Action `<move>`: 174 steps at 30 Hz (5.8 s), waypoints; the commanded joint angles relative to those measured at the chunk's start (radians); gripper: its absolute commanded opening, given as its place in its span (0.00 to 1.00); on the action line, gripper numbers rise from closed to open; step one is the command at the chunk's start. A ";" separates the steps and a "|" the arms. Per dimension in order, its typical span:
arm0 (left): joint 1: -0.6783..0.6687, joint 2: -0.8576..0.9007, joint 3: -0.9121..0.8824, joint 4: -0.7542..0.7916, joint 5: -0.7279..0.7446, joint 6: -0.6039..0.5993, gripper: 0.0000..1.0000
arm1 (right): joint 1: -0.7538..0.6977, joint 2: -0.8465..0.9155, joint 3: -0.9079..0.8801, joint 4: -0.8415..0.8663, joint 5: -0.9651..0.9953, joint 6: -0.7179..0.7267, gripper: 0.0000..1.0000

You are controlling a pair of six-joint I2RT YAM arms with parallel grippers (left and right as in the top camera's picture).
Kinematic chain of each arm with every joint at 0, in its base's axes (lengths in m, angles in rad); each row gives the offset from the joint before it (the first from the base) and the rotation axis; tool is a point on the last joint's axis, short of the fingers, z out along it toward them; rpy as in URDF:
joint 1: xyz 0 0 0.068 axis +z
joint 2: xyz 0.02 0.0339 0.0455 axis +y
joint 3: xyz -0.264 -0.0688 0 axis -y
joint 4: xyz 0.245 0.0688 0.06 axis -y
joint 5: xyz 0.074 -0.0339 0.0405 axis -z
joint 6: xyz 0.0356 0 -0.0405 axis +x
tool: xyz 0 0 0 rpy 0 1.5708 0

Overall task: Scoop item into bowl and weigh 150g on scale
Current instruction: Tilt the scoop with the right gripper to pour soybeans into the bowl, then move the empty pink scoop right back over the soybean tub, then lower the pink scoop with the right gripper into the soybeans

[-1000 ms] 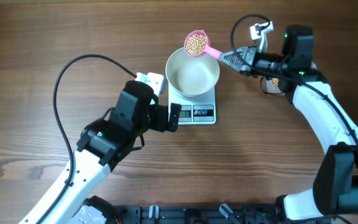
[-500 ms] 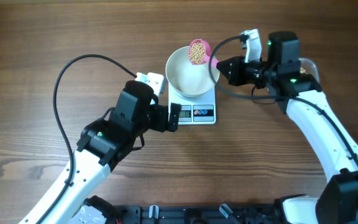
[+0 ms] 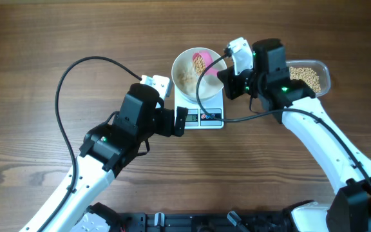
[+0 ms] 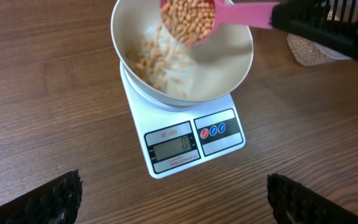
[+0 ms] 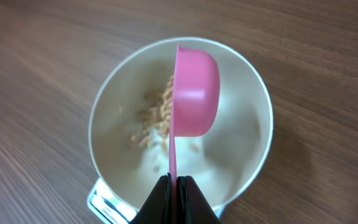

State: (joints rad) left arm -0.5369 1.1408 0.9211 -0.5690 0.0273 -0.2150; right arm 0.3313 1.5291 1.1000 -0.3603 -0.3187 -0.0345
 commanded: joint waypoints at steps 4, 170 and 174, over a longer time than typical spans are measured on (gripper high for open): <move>-0.005 0.004 0.015 0.003 0.009 0.002 1.00 | 0.034 -0.059 0.014 0.010 0.116 -0.083 0.04; -0.005 0.004 0.015 0.002 0.008 0.002 1.00 | -0.550 -0.020 0.004 -0.297 0.244 -0.346 0.04; -0.005 0.006 0.015 -0.003 0.008 0.002 1.00 | -0.550 -0.020 0.004 -0.299 0.185 -0.346 0.04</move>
State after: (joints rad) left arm -0.5369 1.1408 0.9211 -0.5697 0.0273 -0.2150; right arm -0.2249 1.4940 1.1000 -0.6544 -0.0563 -0.3977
